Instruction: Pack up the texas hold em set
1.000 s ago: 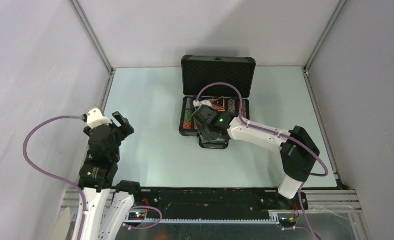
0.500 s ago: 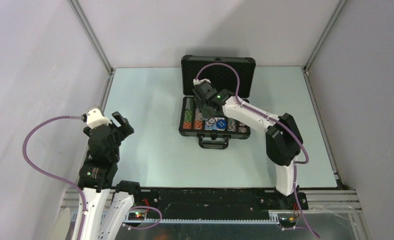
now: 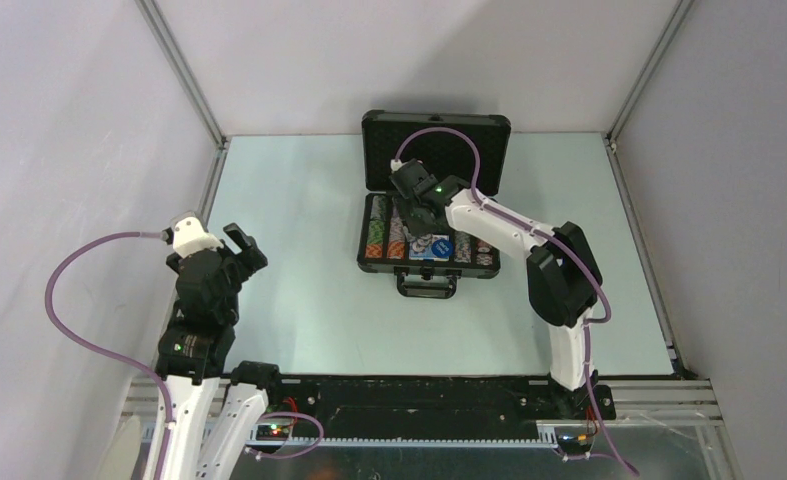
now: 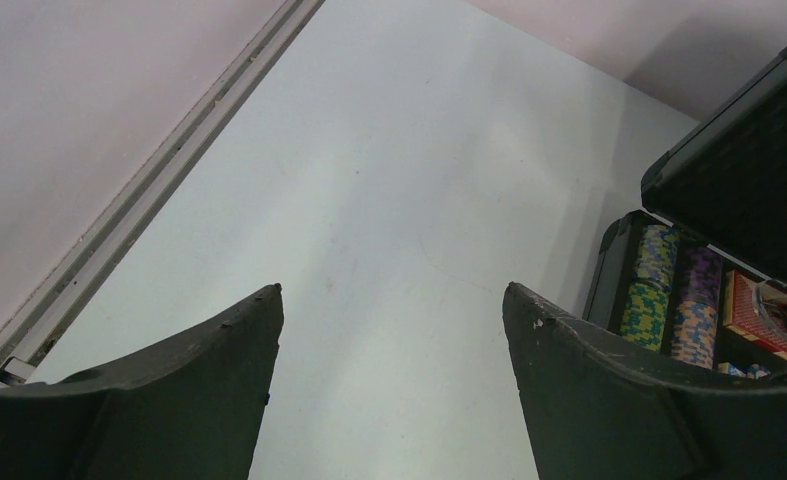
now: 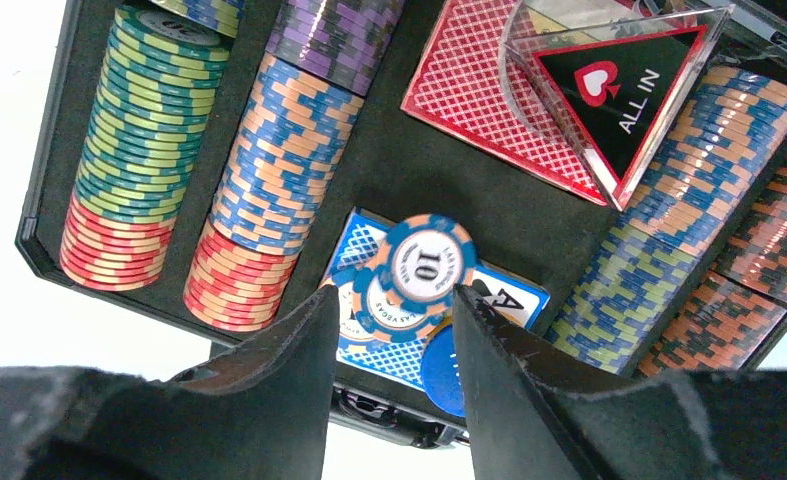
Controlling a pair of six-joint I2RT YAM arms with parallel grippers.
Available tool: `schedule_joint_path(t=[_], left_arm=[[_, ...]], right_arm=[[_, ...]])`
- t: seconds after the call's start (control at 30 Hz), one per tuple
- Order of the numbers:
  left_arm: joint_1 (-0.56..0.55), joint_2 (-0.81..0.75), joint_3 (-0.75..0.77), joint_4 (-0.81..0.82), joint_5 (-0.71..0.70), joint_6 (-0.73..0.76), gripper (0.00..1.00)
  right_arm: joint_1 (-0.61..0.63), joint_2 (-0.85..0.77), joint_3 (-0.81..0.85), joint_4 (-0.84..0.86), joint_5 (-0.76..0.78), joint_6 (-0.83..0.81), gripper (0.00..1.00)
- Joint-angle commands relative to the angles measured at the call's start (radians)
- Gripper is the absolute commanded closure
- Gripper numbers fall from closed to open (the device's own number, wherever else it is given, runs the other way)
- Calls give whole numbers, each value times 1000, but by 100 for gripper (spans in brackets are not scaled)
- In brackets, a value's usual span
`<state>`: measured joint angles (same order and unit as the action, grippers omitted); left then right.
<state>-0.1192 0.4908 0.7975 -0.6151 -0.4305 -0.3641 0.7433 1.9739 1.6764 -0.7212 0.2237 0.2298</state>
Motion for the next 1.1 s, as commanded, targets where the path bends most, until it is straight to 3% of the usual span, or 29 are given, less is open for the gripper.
schedule_joint_path(t=[0.0, 0.43, 1.07], left_arm=[[8, -1, -6, 24, 2, 24, 14], [8, -3, -6, 24, 5, 24, 14], [9, -2, -6, 24, 5, 24, 14]], right_arm=[[-11, 12, 32, 12, -20, -16, 50], [-48, 15, 43, 18, -73, -42, 33], [-95, 53, 43, 31, -194, -42, 38]])
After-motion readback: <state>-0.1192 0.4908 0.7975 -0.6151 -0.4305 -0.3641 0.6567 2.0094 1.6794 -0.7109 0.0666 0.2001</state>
